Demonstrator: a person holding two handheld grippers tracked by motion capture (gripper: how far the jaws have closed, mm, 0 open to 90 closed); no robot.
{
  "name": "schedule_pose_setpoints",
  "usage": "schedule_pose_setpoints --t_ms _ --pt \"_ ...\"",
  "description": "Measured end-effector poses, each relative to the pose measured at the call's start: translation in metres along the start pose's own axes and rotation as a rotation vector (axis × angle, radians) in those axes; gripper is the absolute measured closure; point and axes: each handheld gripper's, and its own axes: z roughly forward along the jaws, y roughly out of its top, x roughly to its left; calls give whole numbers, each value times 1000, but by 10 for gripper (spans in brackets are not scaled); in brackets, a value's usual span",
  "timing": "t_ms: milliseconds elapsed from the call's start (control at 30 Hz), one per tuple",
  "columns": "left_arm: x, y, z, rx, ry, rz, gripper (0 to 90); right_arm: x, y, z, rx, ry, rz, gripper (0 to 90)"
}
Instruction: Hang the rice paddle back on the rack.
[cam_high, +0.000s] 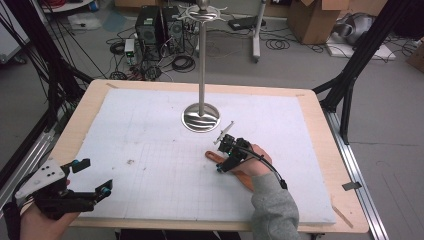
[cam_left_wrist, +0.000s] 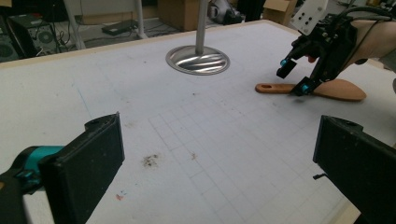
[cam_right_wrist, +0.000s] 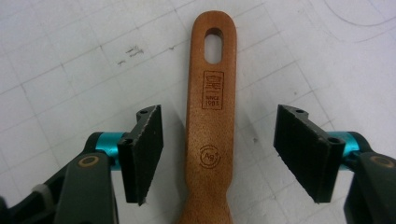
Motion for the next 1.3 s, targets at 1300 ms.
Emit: schedule_pose_setpoints --t_ms 1300 --pt "1 2 11 14 -22 4 23 5 -5 -6 30 21 12 645"
